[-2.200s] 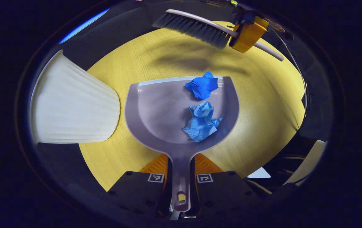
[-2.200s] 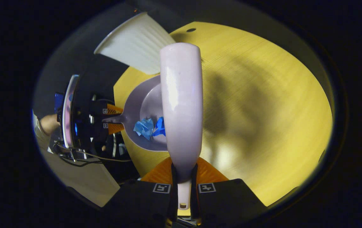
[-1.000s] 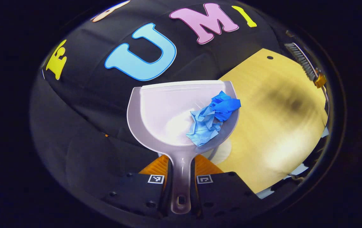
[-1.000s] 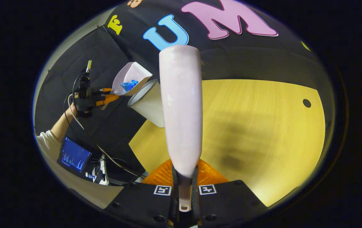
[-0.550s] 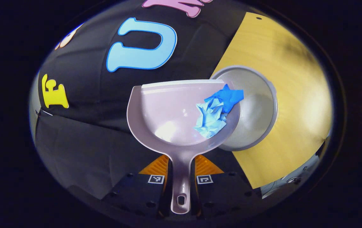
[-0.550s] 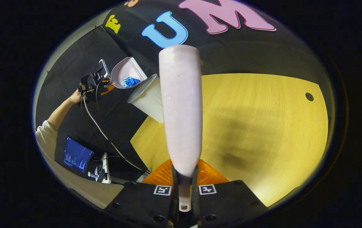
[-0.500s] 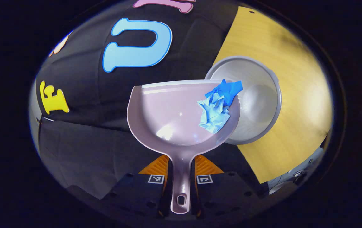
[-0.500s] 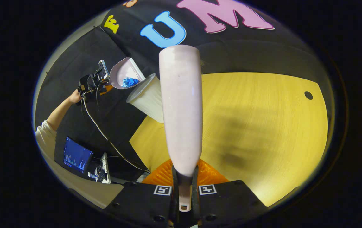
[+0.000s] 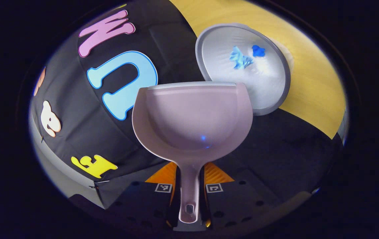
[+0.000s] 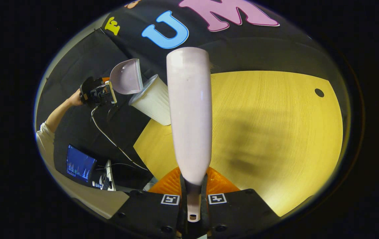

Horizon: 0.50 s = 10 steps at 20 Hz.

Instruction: Pick up the small broom and dustpan from the desktop, sweep the trash into the dustpan with the broom, and then empty the trash into the garbage bin.

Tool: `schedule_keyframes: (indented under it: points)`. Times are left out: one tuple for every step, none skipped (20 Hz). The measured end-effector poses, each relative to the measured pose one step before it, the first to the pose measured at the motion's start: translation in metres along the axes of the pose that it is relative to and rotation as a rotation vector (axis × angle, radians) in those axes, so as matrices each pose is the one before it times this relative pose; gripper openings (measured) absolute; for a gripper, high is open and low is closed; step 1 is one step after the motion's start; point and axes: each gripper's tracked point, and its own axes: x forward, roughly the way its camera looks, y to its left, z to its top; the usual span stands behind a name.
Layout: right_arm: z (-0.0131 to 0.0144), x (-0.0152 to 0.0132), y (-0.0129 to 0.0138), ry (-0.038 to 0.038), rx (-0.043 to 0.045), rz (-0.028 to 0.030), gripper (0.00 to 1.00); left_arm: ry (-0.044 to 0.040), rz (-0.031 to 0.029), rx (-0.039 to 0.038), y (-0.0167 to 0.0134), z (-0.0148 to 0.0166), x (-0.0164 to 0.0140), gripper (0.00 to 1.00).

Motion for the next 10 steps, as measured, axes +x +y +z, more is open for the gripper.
schedule_keyframes:
  points:
    - [-0.00191, 0.0004, -0.00021, 0.00597, -0.00602, -0.00497, 0.17, -0.00532, -0.01516, -0.05085, 0.00083, 0.00118, 0.00041, 0.2]
    - [-0.00034, -0.00013, -0.00011, 0.00207, -0.00324, -0.00286, 0.17, -0.00284, -0.03018, -0.09454, -0.00181, 0.00107, -0.00089, 0.21]
    - [0.00082, 0.00103, 0.00088, -0.00138, 0.0024, -0.00013, 0.16, -0.0022, -0.03089, -0.10551, -0.00033, 0.0043, -0.00098, 0.2]
    - [0.00089, 0.0001, 0.00054, -0.00541, 0.0062, -0.0004, 0.16, -0.0047, -0.02881, -0.10695, -0.00311, 0.00658, -0.00331, 0.2]
    - [0.00072, 0.00091, 0.00097, -0.00412, 0.00742, 0.00087, 0.17, -0.00747, -0.0325, -0.09848, -0.00444, 0.00608, -0.00119, 0.21]
    - [0.00094, 0.00267, -0.00139, -0.00274, 0.01099, -0.00517, 0.17, -0.01939, -0.04025, -0.10287, -0.00564, 0.01029, -0.00385, 0.21]
    - [-0.00121, 0.00371, -0.00207, 0.00169, 0.01003, -0.01305, 0.17, -0.01697, -0.03389, -0.08343, -0.00528, 0.01, -0.00558, 0.2]
    - [-0.00122, 0.00381, -0.00306, 0.00329, 0.00392, -0.01826, 0.17, -0.02703, -0.03423, -0.08771, -0.0091, 0.013, -0.00319, 0.2]
    - [-0.00197, 0.0029, -0.00198, 0.00503, 0.00124, -0.01821, 0.17, -0.0299, -0.0379, -0.06746, -0.0114, 0.01386, -0.00379, 0.2]
    - [-0.00197, 0.00251, -0.00107, 0.00674, 0.00394, -0.00962, 0.17, -0.02385, -0.03325, -0.05419, -0.0032, 0.00894, -0.00138, 0.21]
